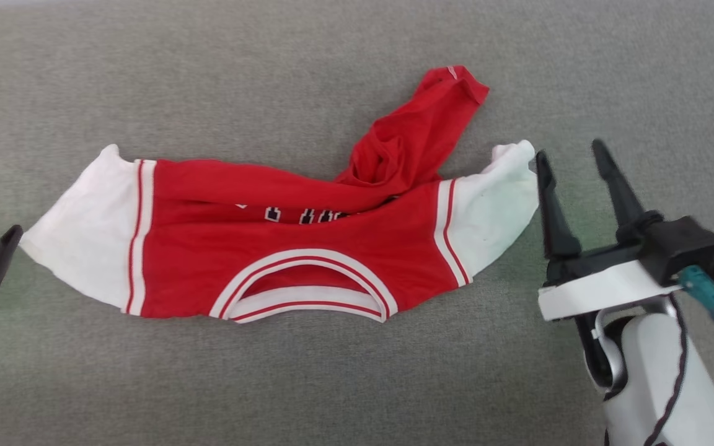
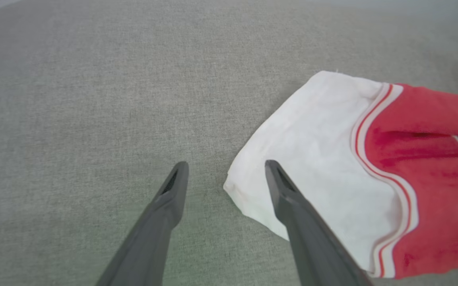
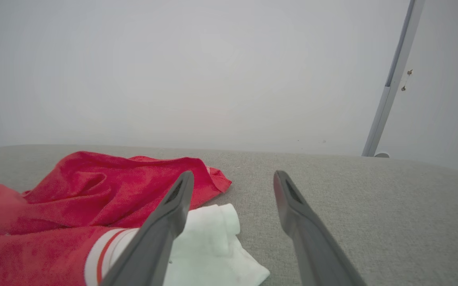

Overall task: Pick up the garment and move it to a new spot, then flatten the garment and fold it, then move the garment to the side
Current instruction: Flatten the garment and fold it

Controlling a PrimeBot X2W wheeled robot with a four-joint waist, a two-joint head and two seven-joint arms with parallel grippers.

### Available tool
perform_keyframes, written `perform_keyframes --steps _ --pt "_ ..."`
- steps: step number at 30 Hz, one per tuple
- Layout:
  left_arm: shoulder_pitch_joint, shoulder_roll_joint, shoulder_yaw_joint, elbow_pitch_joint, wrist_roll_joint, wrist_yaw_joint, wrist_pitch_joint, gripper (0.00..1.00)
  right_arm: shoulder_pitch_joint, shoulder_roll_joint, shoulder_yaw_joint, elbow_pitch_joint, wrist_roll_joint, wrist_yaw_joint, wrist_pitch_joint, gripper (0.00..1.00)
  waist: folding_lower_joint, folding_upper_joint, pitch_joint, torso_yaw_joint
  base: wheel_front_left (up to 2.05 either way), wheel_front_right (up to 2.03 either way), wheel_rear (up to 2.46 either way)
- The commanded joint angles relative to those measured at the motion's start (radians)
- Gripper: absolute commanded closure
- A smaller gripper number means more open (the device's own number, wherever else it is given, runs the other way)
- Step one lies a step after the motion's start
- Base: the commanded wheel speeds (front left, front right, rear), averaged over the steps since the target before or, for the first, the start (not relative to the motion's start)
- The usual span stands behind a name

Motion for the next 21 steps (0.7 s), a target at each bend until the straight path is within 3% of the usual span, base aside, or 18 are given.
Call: perform_keyframes --steps 1,3,7,10,16,21 --pt "0.013 -0.014 0.011 0.009 0.022 0.002 -0.009 0.0 0.011 -0.001 0.001 0.009 -0.012 0.005 -0.006 0.0 0.0 -0.0001 -0.011 0.01 0.0 0.0 0.0" --pt "0.023 -0.043 0.06 0.039 0.052 0.003 -0.02 0.0 0.011 -0.001 0.005 0.039 -0.043 0.005 -0.006 0.0 0.0 -0.0001 -0.024 0.021 0.0 0.0 0.0" --pt "0.108 -0.158 0.309 0.096 0.196 0.003 -0.018 0.0 0.002 -0.001 -0.004 0.117 -0.125 0.005 0.017 0.0 0.0 -0.0001 -0.048 0.055 0.0 0.0 0.0" --pt "0.209 -0.258 0.528 0.092 0.359 0.003 -0.018 0.0 -0.014 -0.008 -0.012 0.155 -0.178 0.005 0.095 0.0 0.0 -0.0001 -0.063 0.08 0.0 0.0 0.0" --pt "0.454 -0.462 0.863 -0.032 0.709 0.003 -0.019 0.0 -0.056 -0.111 0.001 0.146 -0.143 0.003 0.304 0.0 0.0 -0.0001 -0.072 0.125 0.0 0.0 0.0" --pt "0.583 -0.605 1.043 -0.164 0.898 0.003 -0.019 0.0 -0.082 -0.219 0.039 0.099 -0.058 0.003 0.518 0.0 0.0 -0.0001 -0.063 0.163 0.0 0.0 0.0"
